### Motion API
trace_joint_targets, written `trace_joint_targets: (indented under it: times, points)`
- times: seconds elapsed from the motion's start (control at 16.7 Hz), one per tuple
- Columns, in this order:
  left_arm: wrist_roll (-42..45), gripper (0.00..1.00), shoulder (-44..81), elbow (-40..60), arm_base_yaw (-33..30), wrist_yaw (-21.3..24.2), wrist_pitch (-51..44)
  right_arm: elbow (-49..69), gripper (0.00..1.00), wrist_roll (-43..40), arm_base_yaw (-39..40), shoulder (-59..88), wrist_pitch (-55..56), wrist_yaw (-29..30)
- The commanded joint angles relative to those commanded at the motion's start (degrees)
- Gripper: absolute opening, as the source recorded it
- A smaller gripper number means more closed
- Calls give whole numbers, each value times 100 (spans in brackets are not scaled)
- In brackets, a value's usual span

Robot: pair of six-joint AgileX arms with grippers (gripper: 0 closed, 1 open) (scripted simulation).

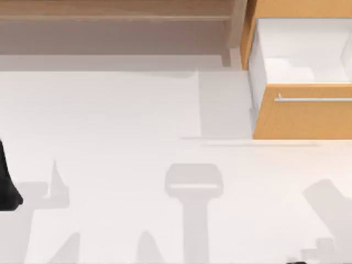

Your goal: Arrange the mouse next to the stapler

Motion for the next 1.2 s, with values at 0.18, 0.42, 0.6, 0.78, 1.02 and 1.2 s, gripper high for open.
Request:
trace_joint_targets:
  times: [0.18, 0.42, 0.6, 0.78, 1.02, 1.2]
  points:
    - [0, 100, 0, 0, 0, 0, 0, 40, 0, 5, 7, -34, 58, 0]
    - [0, 100, 0, 0, 0, 0, 0, 84, 0, 8, 14, -79, 157, 1]
    - [0, 100, 0, 0, 0, 0, 0, 96, 0, 6, 14, -106, 240, 2]
    - [0, 100, 0, 0, 0, 0, 0, 78, 0, -1, 10, -111, 319, 5]
    - [0, 100, 0, 0, 0, 0, 0, -11, 0, -15, -2, -65, 400, 9]
    - [0, 100, 0, 0, 0, 0, 0, -143, 0, -25, -10, 28, 428, 10]
